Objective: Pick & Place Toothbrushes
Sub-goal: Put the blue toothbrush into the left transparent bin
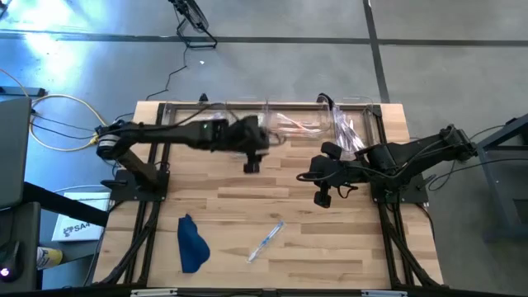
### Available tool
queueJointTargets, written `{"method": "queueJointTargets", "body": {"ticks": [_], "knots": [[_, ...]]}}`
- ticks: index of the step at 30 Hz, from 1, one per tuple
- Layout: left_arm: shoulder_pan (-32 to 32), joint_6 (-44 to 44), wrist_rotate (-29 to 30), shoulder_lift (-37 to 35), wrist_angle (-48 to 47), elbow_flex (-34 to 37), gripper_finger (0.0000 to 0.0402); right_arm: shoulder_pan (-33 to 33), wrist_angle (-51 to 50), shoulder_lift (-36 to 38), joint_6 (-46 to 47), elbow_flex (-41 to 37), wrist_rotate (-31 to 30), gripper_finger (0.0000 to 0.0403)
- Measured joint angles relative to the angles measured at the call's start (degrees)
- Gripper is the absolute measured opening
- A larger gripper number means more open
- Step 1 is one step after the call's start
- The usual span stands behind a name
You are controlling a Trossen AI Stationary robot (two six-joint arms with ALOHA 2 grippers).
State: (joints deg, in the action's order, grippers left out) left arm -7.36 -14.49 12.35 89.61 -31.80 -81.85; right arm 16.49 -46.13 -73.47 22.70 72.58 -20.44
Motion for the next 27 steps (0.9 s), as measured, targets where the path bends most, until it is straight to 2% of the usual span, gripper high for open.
{"method": "queueJointTargets", "body": {"ticks": [10,17,20,27], "knots": [[15.11,-2.36,0.28,-2.94,5.63,0.01,0.021,0.0,0.51,0.0,0.0,0.0,0.01,0.0002],[23.65,2.24,-0.03,-2.96,8.39,0.01,0.021,0.06,0.51,0.0,0.0,0.0,6.19,0.0002],[26.79,5.74,-0.2,-2.96,9.84,0.01,0.021,0.43,0.52,0.0,-0.72,0.0,6.94,0.0002],[30.39,5.32,-0.25,-2.94,10.24,0.01,0.021,0.42,0.52,0.0,-2.34,0.0,8.91,0.0002]]}}
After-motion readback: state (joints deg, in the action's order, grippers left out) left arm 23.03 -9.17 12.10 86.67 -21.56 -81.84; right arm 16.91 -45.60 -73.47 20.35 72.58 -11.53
